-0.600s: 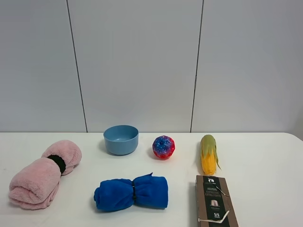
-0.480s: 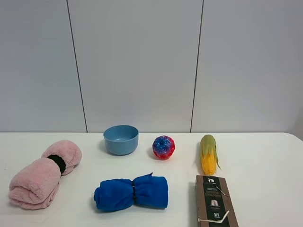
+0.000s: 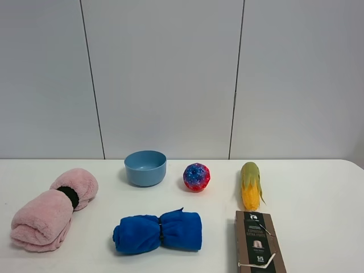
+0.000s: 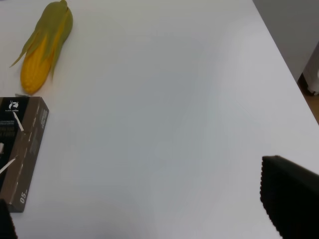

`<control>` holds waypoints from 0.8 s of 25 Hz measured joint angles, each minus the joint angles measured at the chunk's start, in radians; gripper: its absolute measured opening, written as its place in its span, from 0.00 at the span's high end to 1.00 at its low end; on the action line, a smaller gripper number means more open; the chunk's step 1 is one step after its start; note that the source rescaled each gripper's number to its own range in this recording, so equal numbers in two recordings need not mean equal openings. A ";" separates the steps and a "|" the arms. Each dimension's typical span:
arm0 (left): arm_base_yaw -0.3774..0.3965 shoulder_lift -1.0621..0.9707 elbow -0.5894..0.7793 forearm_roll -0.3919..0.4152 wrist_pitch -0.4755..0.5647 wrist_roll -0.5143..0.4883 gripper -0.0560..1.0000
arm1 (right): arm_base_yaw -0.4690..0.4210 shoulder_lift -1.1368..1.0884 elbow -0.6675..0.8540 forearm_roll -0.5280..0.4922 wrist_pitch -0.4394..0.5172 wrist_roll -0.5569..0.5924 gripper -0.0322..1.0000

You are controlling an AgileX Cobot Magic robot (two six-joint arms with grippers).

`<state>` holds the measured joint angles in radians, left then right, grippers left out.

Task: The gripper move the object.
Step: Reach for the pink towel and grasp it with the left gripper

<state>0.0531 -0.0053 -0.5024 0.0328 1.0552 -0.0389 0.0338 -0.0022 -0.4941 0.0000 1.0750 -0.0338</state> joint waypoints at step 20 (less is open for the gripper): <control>0.000 0.000 0.000 0.000 0.000 0.000 0.00 | 0.000 0.000 0.000 0.000 0.000 0.000 0.00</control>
<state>0.0531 -0.0053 -0.5024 0.0328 1.0552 -0.0389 0.0338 -0.0022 -0.4941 0.0000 1.0750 -0.0338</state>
